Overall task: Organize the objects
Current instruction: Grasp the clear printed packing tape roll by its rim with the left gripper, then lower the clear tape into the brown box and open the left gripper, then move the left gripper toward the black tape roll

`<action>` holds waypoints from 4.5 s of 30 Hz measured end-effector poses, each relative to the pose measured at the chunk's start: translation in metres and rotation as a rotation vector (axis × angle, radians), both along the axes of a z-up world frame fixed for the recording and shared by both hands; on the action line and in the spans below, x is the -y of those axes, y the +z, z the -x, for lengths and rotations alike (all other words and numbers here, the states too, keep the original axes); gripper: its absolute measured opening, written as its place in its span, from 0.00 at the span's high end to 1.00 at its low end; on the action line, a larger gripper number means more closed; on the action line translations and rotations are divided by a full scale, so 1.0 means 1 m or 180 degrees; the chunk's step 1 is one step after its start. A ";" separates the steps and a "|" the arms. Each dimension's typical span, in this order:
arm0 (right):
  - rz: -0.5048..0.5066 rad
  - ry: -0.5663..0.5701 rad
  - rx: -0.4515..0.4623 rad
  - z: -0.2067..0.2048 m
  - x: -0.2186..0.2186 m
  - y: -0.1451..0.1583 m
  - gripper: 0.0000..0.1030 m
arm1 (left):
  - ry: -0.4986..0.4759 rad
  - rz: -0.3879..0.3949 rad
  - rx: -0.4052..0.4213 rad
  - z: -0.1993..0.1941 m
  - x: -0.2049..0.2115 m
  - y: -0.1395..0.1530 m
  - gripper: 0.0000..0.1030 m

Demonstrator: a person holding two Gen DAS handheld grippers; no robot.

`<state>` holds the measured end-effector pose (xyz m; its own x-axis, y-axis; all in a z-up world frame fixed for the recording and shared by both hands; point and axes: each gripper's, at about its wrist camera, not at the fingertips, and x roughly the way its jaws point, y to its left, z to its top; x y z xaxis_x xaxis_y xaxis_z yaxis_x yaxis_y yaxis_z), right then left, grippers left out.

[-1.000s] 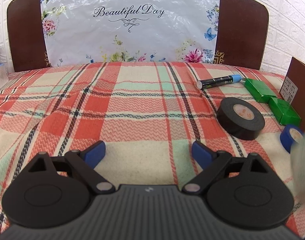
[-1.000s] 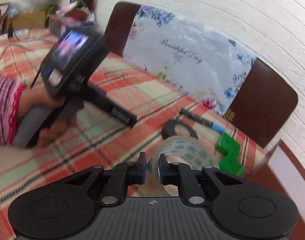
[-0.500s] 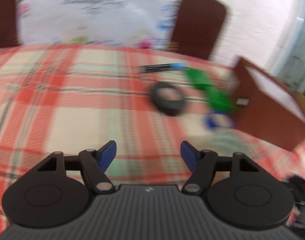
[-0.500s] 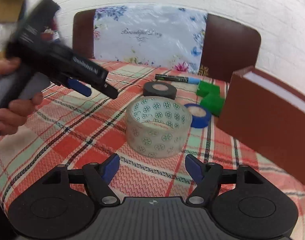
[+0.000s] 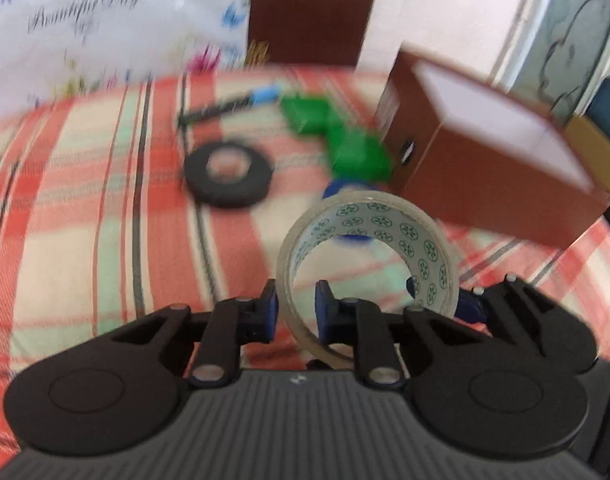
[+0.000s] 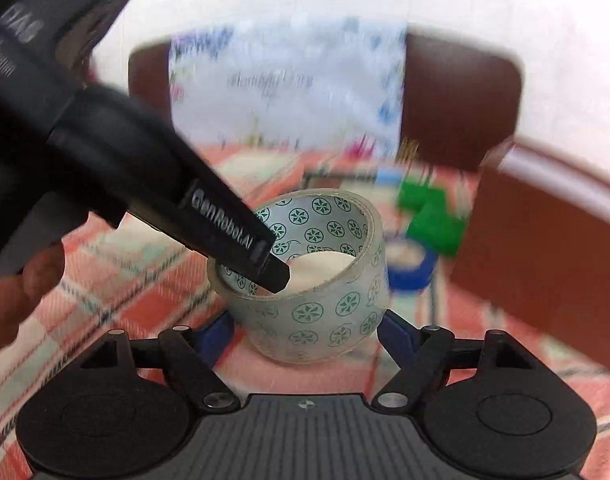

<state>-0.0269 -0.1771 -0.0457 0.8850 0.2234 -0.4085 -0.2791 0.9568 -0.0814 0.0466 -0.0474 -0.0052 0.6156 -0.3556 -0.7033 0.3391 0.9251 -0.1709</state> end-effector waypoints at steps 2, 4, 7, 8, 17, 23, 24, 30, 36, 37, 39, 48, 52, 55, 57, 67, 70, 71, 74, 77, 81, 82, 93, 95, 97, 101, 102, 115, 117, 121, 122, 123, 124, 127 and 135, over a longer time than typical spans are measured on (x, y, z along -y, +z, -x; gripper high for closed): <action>0.0138 -0.0170 0.0414 0.012 0.005 0.015 0.25 | -0.0090 0.0130 0.0203 0.001 0.008 0.025 0.80; 0.0250 -0.0398 0.0742 0.018 0.017 0.030 0.25 | -0.0238 0.0191 0.0453 0.002 0.028 0.050 0.80; 0.0228 -0.0699 0.0939 0.016 0.051 0.048 0.25 | -0.0506 0.0221 0.0751 -0.002 0.067 0.076 0.80; 0.0243 -0.0788 0.0954 0.015 0.063 0.051 0.25 | -0.0596 0.0209 0.0805 -0.005 0.082 0.080 0.80; 0.0334 -0.1496 0.0717 0.017 0.170 0.058 0.25 | -0.1231 0.0268 0.0665 -0.038 0.215 0.070 0.80; 0.0151 -0.1786 0.0471 0.009 0.211 0.047 0.20 | -0.1292 0.0014 0.0597 -0.040 0.266 0.054 0.73; 0.0086 -0.1830 0.0494 0.013 0.213 0.047 0.19 | -0.1262 -0.0052 0.0601 -0.040 0.270 0.051 0.64; -0.0036 -0.1876 0.0743 0.031 0.194 0.035 0.18 | -0.1195 -0.0147 0.0609 -0.036 0.256 0.046 0.59; -0.0293 -0.1768 0.0690 0.039 0.157 0.026 0.18 | -0.1173 -0.0134 0.0751 -0.019 0.226 0.046 0.58; -0.0285 -0.1688 0.0610 0.031 0.160 0.025 0.18 | -0.1159 -0.0125 0.0764 -0.015 0.219 0.046 0.58; -0.0243 -0.1568 0.0483 0.030 0.144 0.020 0.19 | -0.1130 -0.0088 0.0794 -0.008 0.204 0.045 0.57; -0.0232 -0.1068 0.0012 0.020 0.092 0.006 0.19 | -0.0636 -0.0225 0.0792 0.004 0.119 0.025 0.52; -0.0148 -0.0903 -0.0069 0.020 0.069 0.002 0.19 | -0.0202 -0.0413 0.0579 -0.010 0.074 0.001 0.52; -0.0089 -0.0808 -0.0109 0.020 0.055 0.003 0.19 | 0.0077 -0.0522 0.0461 -0.019 0.043 -0.012 0.52; -0.0070 -0.0749 -0.0151 0.016 0.046 0.003 0.19 | 0.0230 -0.0547 0.0408 -0.025 0.024 -0.018 0.52; 0.0054 -0.0488 -0.0327 0.004 0.009 -0.010 0.20 | 0.0674 -0.0660 0.0347 -0.028 -0.036 -0.043 0.48; 0.0104 -0.0463 -0.0395 0.000 0.002 -0.016 0.20 | 0.0745 -0.0662 0.0390 -0.027 -0.047 -0.045 0.44; 0.0124 -0.0462 -0.0415 -0.002 0.000 -0.018 0.20 | 0.0757 -0.0662 0.0404 -0.027 -0.049 -0.046 0.43; 0.0127 -0.0478 -0.0424 0.000 -0.001 -0.020 0.20 | 0.0763 -0.0636 0.0448 -0.026 -0.052 -0.048 0.39; 0.0077 -0.0490 -0.0447 0.000 0.001 -0.020 0.19 | 0.0784 -0.0638 0.0516 -0.025 -0.055 -0.052 0.32; 0.0045 -0.0486 -0.0460 0.000 0.004 -0.021 0.19 | 0.0827 -0.0586 0.0556 -0.024 -0.060 -0.055 0.22; 0.0039 -0.0484 -0.0463 0.000 0.004 -0.021 0.19 | 0.0843 -0.0573 0.0555 -0.024 -0.062 -0.056 0.19; -0.0009 -0.0176 -0.0495 -0.035 -0.020 -0.009 0.20 | 0.1149 -0.1101 0.0828 0.015 -0.122 -0.056 0.16; 0.0129 0.0032 -0.0436 -0.055 -0.049 -0.004 0.20 | 0.1370 -0.0923 0.0758 0.031 -0.161 -0.058 0.16; 0.0213 0.0099 -0.0544 -0.085 -0.072 -0.004 0.22 | 0.1603 -0.0559 0.0600 0.040 -0.198 -0.058 0.15; 0.0030 -0.0139 -0.0786 -0.141 -0.094 -0.010 0.10 | 0.1595 -0.0224 0.0625 0.043 -0.213 -0.059 0.09; -0.0057 -0.0251 -0.0818 -0.152 -0.095 -0.009 0.06 | 0.1515 -0.0295 0.0638 0.039 -0.207 -0.060 0.08; -0.0086 -0.0368 -0.0620 -0.190 -0.112 -0.009 0.30 | 0.1199 -0.0325 0.0647 0.034 -0.196 -0.064 0.06; -0.0115 -0.0379 -0.0618 -0.190 -0.112 -0.009 0.30 | 0.1198 -0.0323 0.0646 0.034 -0.196 -0.064 0.06; -0.0188 -0.0373 -0.0642 -0.179 -0.107 -0.008 0.30 | 0.1188 -0.0365 0.0638 0.032 -0.196 -0.065 0.06; -0.0197 -0.0352 -0.0652 -0.174 -0.105 -0.008 0.30 | 0.1188 -0.0374 0.0633 0.031 -0.195 -0.065 0.05; -0.0207 -0.0328 -0.0660 -0.169 -0.102 -0.008 0.30 | 0.1188 -0.0380 0.0625 0.030 -0.196 -0.065 0.05; -0.0218 -0.0303 -0.0668 -0.164 -0.100 -0.009 0.30 | 0.1186 -0.0385 0.0617 0.028 -0.196 -0.065 0.04; -0.0186 -0.0188 -0.0668 -0.143 -0.095 -0.010 0.30 | 0.1197 -0.0412 0.0604 0.027 -0.195 -0.065 0.03; -0.0081 0.0213 -0.0673 -0.073 -0.074 -0.011 0.30 | 0.1249 -0.0473 0.0576 0.024 -0.193 -0.065 0.00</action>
<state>0.0458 -0.1029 -0.0564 0.7632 0.2913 -0.5768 -0.3503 0.9366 0.0095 0.0226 0.1457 -0.0704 0.8012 0.0257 -0.5979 -0.0298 0.9996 0.0031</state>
